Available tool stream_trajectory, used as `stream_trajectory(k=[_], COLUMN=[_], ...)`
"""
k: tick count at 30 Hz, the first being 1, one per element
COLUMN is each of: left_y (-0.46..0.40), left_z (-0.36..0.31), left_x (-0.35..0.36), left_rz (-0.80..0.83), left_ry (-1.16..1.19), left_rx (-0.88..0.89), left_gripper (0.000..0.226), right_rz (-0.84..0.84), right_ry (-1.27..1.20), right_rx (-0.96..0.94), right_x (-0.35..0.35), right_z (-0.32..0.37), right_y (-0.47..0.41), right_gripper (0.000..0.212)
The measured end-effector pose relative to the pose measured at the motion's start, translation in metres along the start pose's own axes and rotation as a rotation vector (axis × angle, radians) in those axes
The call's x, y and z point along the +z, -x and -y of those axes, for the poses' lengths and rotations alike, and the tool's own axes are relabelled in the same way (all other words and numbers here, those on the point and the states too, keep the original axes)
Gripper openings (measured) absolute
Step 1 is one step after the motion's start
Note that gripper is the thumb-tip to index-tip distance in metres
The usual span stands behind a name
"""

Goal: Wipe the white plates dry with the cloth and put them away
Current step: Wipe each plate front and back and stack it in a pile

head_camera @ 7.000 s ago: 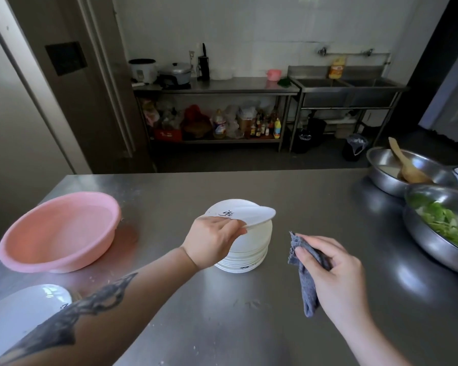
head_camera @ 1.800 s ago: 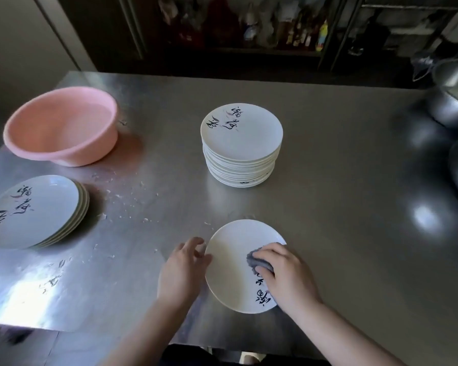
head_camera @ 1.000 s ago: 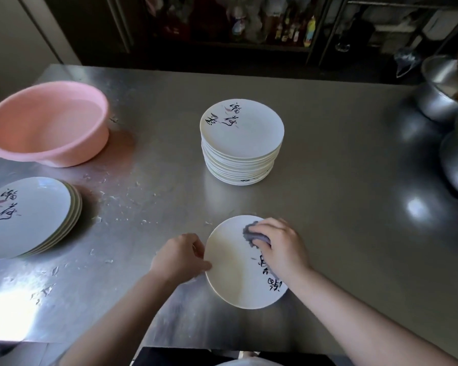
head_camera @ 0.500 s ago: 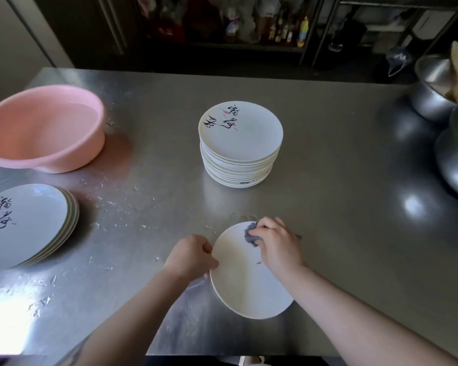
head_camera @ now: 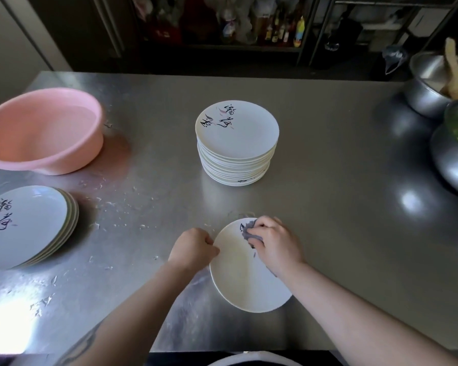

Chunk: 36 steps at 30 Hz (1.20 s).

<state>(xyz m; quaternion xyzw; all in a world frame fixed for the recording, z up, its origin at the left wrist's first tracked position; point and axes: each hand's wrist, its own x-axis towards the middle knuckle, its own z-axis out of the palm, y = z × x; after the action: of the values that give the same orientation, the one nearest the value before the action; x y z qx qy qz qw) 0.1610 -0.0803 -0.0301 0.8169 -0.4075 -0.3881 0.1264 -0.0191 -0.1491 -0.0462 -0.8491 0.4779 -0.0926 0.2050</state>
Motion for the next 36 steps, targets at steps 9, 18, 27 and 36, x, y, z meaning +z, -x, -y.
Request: stream_trajectory(k=[9,18,27,36], left_y=[0.0,0.014,-0.011,0.006], left_z=[-0.022,0.01,-0.018,0.01], left_x=[0.002,0.001,-0.003,-0.004], left_rz=[-0.137,0.209,-0.086,0.182], left_ry=[-0.046,-0.01,-0.033,-0.008], left_rx=[0.102,-0.062,0.041,-0.031], left_gripper=[0.01,0.019,0.011,0.016], right_rz=[0.015,-0.011,0.016,-0.027], right_ry=[-0.034,0.046,-0.043,-0.023], right_rx=[-0.085,0.04,-0.011,0.016], right_x=[0.003,-0.001,0.004,0.005], right_z=[0.013,-0.001,0.017,0.003], right_y=[-0.008,-0.01,-0.011,-0.008], right_gripper=[0.018,0.016,0.018,0.015])
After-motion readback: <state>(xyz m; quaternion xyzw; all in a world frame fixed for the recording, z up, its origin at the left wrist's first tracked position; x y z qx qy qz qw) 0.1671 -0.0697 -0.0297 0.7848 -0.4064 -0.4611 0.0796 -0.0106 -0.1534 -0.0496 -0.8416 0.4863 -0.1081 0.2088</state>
